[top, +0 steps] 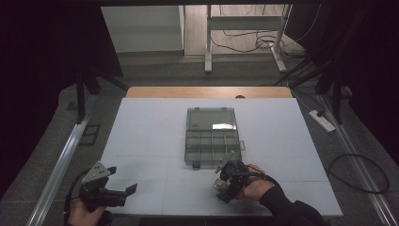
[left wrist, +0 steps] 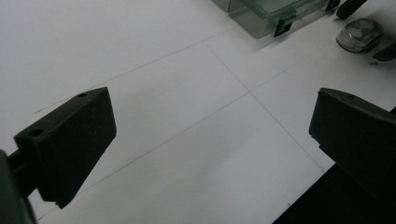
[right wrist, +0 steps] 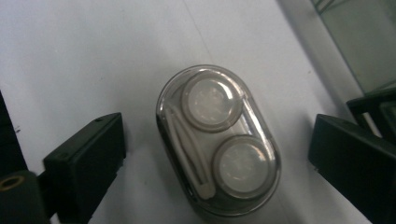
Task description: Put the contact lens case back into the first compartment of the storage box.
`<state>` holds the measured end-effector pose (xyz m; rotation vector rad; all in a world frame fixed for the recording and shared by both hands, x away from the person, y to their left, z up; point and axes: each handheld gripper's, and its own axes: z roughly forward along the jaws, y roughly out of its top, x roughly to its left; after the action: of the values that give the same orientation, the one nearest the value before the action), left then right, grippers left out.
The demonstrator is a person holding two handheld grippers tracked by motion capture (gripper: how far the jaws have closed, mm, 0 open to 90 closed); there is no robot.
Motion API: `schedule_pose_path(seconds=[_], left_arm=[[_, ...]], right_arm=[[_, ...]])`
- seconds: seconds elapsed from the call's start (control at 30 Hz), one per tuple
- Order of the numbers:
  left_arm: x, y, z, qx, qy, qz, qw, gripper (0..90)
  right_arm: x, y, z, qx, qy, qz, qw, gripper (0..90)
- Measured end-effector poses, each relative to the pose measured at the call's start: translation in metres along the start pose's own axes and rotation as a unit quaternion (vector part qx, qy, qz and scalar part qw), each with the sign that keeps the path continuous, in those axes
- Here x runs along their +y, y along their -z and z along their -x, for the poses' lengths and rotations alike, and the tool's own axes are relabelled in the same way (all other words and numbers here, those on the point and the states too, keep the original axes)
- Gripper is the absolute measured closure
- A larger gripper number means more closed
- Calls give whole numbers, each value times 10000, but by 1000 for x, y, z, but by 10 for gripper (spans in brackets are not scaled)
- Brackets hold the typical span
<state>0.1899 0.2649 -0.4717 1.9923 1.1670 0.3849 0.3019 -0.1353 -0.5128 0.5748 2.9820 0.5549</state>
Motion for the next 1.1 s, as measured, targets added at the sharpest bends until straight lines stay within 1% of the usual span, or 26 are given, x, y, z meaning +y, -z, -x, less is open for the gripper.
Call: schedule_pose_path(seconds=[0.03,0.1,0.2,0.27,0.4,0.43,0.53,0.77,0.83,0.93,0.97,1.03,1.1], left_arm=[[0,0,0,0,0,0,10000,6],[0,0,0,0,-2,-1,10000,5],[0,0,0,0,-4,-2,10000,6],[0,0,0,-1,-5,-2,10000,6],[0,0,0,-1,-15,-5,10000,6],[0,0,0,-1,-15,-4,10000,6],[0,0,0,2,-20,-5,10000,6],[0,0,0,2,-25,2,10000,6],[0,0,0,1,-22,5,10000,6],[0,0,0,-2,-21,5,10000,6],[0,0,0,-6,-21,6,10000,6],[0,0,0,-7,-20,4,10000,6],[0,0,0,-6,-22,3,10000,6]], right_arm=[[0,0,0,0,0,0,10000,51],[-1,1,3,-6,107,46,9999,83],[-2,2,3,-61,251,78,9996,133],[-2,3,3,-20,337,144,9993,202],[-3,7,3,71,445,244,9987,388],[-3,8,3,83,496,259,9984,418],[-1,8,2,59,524,188,9984,432],[2,9,-1,30,445,36,9990,444],[2,10,0,61,338,54,9994,446],[4,13,2,78,175,192,9996,449],[4,15,3,108,75,275,9995,450],[5,20,5,117,-134,423,9989,451],[6,24,6,163,-243,576,9979,454]])
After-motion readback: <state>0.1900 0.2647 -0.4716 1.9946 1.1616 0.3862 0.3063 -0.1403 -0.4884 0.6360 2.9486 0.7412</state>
